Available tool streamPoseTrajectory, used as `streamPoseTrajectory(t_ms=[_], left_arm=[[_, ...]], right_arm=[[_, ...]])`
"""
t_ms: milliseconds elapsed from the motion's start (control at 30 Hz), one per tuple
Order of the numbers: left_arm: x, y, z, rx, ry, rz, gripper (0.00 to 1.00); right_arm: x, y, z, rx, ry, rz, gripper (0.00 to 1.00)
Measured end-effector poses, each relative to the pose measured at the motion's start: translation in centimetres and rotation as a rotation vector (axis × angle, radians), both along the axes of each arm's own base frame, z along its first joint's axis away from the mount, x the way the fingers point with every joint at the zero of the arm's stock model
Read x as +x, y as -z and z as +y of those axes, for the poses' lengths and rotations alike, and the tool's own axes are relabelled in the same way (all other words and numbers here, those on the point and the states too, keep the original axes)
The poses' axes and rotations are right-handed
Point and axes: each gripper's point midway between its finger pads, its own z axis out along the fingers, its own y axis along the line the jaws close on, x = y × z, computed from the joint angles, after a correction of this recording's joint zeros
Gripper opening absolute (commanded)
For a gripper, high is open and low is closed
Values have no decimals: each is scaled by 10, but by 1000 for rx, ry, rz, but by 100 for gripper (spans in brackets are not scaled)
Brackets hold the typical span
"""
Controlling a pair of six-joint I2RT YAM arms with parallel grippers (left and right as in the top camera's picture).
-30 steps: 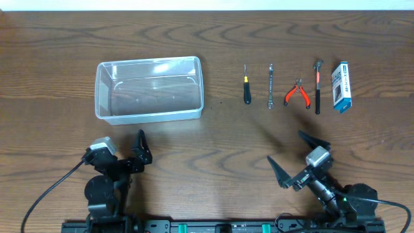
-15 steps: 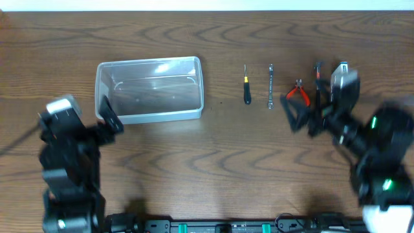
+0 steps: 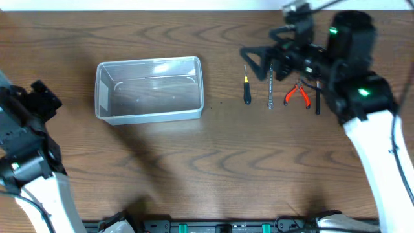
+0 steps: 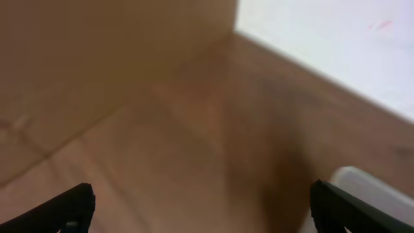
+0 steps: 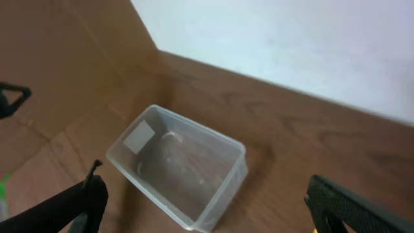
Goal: Pack container
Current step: 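Grasp the clear container rim with the right gripper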
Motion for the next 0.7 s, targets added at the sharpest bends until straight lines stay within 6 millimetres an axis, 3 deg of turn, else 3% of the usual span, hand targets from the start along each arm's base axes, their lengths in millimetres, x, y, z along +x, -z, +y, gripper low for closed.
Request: streamPoseTrajectory(t_ms=[133, 267, 367, 433, 500, 567, 700], left_arm=[[-8, 32, 15, -63, -48, 100, 98], [-14, 56, 14, -117, -56, 183, 98], [-16, 71, 13, -151, -55, 237, 98], [-16, 80, 13, -169, -55, 266, 98], [-15, 87, 13, -182, -55, 286, 98], [-14, 93, 14, -192, -55, 302, 98], [-12, 102, 15, -207, -55, 326, 98]], right_arm=[[16, 46, 29, -62, 52, 114, 99], [24, 92, 74, -169, 60, 185, 99], [30, 116, 101, -221, 66, 220, 99], [36, 135, 108, -249, 95, 272, 97], [45, 152, 109, -267, 136, 324, 84], [52, 171, 109, -282, 170, 372, 78], [61, 208, 106, -322, 261, 442, 81]])
